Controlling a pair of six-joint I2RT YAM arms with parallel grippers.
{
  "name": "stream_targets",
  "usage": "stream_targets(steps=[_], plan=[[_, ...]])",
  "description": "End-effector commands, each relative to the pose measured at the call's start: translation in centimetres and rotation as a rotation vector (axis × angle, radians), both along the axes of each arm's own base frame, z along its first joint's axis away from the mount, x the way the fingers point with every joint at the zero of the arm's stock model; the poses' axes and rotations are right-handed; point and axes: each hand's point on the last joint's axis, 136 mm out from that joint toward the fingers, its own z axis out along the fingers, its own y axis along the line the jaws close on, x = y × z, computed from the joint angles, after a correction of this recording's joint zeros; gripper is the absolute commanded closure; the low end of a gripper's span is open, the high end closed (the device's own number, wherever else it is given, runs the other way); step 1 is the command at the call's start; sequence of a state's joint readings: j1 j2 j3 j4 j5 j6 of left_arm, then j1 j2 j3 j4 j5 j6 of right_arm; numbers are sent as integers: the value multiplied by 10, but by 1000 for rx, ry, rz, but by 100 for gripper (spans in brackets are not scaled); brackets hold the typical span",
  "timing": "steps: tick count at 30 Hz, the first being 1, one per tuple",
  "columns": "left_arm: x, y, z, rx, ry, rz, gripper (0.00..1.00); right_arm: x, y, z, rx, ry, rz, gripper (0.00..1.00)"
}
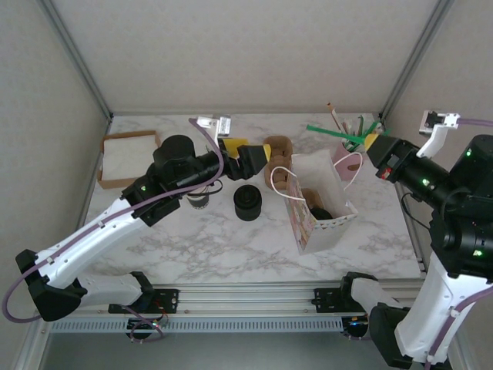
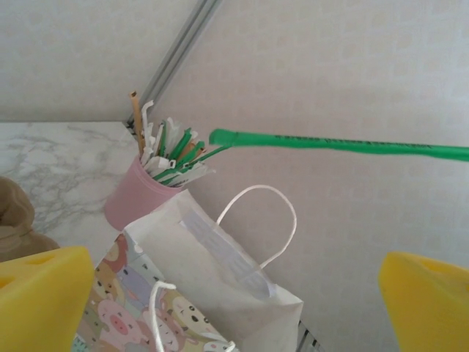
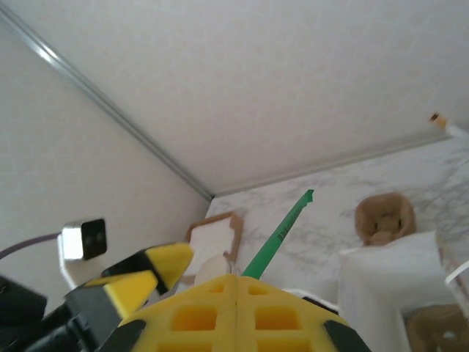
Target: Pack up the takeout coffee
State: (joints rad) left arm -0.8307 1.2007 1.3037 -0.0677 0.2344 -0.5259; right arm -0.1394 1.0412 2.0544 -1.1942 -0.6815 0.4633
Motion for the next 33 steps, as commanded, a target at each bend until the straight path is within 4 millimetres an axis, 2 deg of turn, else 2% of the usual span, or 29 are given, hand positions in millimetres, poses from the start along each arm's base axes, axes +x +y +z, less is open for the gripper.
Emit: stream_targets(steps=[1, 6, 13, 33], plan=[[-3, 6, -8, 27, -3, 20, 0, -21, 13, -13, 22, 54, 78, 97], [0, 8, -20, 46, 21, 44, 0, -28, 13, -34, 31, 112, 70, 96], [4, 12, -29, 65, 37, 75, 0, -23, 3, -67, -5, 213, 11, 97], [10, 9, -47, 94, 60, 92, 0, 17, -17, -118, -82, 381, -50, 100]])
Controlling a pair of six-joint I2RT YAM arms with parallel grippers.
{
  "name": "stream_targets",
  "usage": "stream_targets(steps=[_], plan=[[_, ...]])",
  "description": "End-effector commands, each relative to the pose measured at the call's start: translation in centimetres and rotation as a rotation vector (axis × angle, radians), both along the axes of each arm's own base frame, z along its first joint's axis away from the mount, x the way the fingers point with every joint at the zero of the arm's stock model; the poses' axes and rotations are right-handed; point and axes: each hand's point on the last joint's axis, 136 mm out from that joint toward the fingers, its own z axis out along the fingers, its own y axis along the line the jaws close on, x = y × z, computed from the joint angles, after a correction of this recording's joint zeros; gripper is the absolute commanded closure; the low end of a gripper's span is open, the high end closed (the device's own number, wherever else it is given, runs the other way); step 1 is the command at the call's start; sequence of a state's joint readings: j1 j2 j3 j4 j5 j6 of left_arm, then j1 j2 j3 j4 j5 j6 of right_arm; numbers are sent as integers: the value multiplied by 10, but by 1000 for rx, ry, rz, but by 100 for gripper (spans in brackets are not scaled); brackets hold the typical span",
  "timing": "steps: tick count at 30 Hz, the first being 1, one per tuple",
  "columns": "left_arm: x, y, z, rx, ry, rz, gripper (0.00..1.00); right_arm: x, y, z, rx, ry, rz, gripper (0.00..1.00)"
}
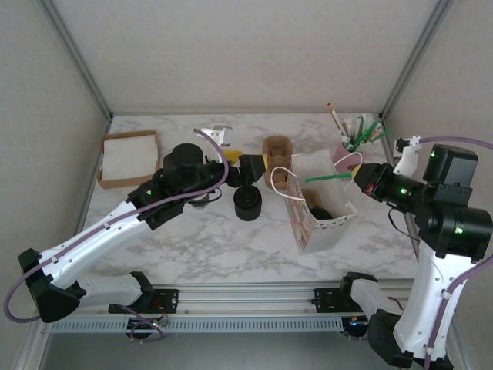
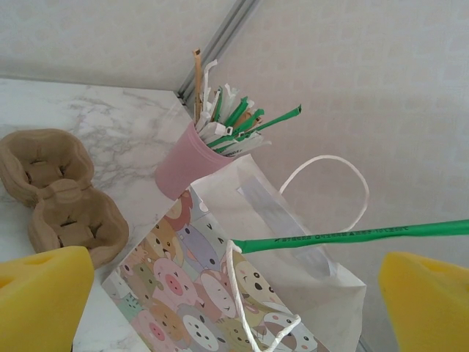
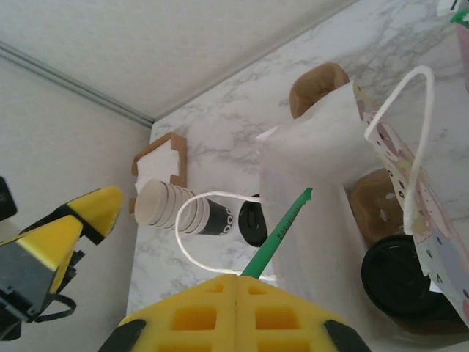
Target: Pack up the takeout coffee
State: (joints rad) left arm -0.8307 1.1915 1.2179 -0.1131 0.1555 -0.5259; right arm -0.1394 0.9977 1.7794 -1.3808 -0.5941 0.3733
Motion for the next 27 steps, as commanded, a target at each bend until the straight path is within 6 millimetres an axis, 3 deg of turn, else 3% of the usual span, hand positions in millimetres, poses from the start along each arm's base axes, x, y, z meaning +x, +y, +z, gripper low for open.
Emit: stream_targets(steps=[1, 10, 15, 27], plan=[[0, 1, 2, 1, -16, 14, 0, 11, -4, -9, -32, 18, -1, 99], [4, -1, -3, 13, -7, 22, 0, 35, -3, -33, -115, 102, 24, 100], [7, -3, -3, 17, -9, 25, 0, 45, 12, -45, -171, 135, 82, 100], [13, -4, -8, 40, -4, 41, 0, 74, 49, -97, -310, 233, 185, 100]])
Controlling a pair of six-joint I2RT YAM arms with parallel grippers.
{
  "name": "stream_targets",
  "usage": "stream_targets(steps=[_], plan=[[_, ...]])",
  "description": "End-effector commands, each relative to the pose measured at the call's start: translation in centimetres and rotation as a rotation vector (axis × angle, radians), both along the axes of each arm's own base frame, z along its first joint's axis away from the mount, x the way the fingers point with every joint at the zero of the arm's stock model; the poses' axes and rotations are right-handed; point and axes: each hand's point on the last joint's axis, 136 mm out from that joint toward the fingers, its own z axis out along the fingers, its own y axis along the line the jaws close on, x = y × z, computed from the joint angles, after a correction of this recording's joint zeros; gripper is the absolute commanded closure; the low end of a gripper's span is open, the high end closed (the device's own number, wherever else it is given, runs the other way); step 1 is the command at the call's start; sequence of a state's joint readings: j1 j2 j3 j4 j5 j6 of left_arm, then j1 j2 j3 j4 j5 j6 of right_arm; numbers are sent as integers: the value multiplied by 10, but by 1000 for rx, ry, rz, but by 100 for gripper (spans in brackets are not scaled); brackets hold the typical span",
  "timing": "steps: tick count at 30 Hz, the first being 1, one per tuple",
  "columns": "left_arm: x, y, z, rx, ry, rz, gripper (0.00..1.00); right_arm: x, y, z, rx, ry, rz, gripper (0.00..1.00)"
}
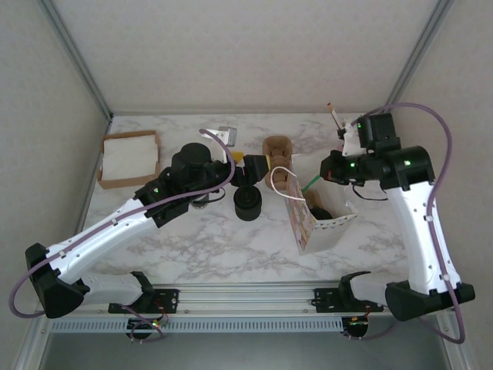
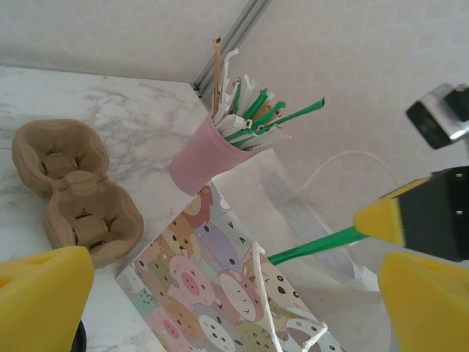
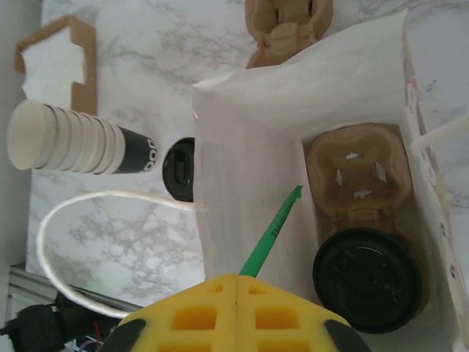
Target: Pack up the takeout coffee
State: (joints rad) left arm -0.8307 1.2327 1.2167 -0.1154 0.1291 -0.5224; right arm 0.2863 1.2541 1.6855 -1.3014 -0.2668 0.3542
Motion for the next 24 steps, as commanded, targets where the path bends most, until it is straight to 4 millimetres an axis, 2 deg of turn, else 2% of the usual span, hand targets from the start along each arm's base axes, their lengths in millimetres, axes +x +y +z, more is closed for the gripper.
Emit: stream_targets(steps=[1, 15, 24], plan=[[3, 1, 9, 5, -27, 16, 0, 15, 1, -13, -51, -6, -14, 100], [11, 0, 2, 22, -19, 28, 0, 38, 2, -65, -142, 81, -19, 97], [13, -4, 1, 17, -15, 19, 0, 42, 0, -85, -177, 114, -14, 92]])
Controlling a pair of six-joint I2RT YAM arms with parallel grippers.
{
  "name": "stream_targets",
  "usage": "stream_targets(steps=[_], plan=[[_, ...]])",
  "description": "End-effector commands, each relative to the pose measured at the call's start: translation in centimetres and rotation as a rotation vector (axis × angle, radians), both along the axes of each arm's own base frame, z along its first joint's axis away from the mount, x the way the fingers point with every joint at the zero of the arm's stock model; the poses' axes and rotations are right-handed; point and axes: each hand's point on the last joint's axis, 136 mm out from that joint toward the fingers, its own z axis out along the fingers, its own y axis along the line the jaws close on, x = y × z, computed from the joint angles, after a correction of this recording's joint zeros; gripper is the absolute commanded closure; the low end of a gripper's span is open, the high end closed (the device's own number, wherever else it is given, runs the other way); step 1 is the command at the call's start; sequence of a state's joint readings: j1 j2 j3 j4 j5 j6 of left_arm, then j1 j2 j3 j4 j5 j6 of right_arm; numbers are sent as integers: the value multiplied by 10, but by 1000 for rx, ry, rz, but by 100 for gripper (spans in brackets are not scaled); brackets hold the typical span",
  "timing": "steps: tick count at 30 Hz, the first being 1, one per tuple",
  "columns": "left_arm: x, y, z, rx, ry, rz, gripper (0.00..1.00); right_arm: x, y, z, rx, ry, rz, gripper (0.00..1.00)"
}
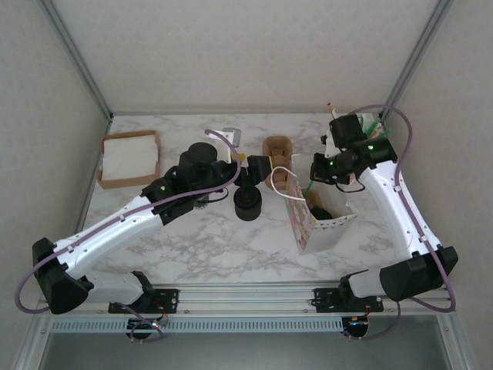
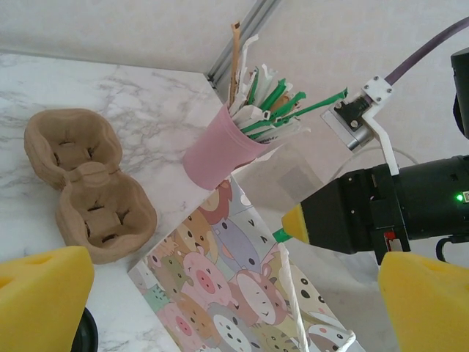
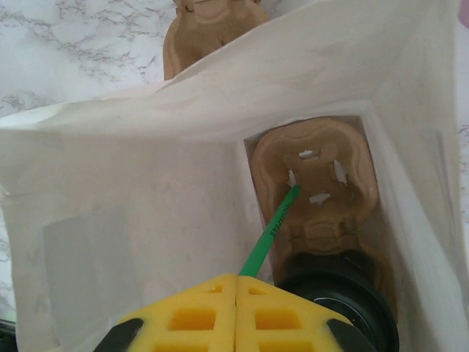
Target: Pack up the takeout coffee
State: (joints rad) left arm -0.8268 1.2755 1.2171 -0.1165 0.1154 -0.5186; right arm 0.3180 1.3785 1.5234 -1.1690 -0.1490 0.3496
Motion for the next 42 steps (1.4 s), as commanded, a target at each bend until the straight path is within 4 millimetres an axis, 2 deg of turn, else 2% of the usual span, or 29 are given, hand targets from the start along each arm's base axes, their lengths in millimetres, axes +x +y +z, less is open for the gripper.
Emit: stream_targets(steps=[1, 7, 11, 13, 20, 26, 31, 38, 42], plan=[[3, 0, 18, -19, -38, 2, 0, 4, -2, -9, -38, -2, 14, 91], [6, 1, 14, -17, -26, 18, 0, 7, -5, -14, -69, 3, 15, 87], [10, 2, 12, -17, -16, 35, 0, 8, -6, -10, -72, -4, 16, 81], [10, 0, 12, -19, -11, 35, 0, 8, -7, -5, -77, -15, 13, 73], [15, 0, 12, -14, -6, 52, 0, 4, -9, 26, -54, -85, 10, 72], [20, 9, 16, -26, -3, 99, 0, 0, -11, 54, -30, -171, 0, 68], [22, 22, 19, -34, -1, 137, 0, -10, -3, 82, 57, -258, 28, 56], [19, 47, 25, -40, -20, 211, 0, -39, 2, 118, 166, -378, 71, 30], [13, 60, 27, -57, -27, 239, 0, -54, 4, 129, 220, -440, 103, 18]])
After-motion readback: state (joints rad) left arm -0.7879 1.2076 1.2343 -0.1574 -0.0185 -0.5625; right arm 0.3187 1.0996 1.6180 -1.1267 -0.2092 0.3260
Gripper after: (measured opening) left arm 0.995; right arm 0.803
